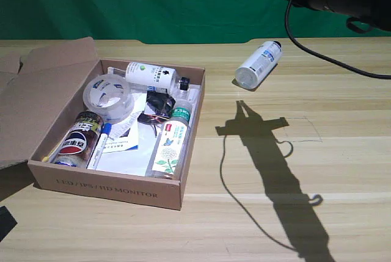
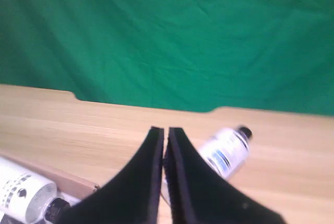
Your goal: Place the white bottle into the box.
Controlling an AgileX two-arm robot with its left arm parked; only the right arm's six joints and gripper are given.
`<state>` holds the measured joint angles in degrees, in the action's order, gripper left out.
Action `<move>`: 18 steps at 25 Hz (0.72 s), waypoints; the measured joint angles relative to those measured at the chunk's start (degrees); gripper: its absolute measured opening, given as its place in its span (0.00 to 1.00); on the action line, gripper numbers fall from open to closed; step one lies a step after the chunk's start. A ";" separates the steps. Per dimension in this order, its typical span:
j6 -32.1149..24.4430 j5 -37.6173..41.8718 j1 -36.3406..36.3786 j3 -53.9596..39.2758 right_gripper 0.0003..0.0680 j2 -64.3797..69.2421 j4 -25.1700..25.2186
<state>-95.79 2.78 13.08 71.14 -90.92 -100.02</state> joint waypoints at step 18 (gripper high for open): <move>50.34 -28.33 -8.14 32.39 0.67 -40.92 1.72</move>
<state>-45.45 -25.54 4.94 103.53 -131.84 -98.30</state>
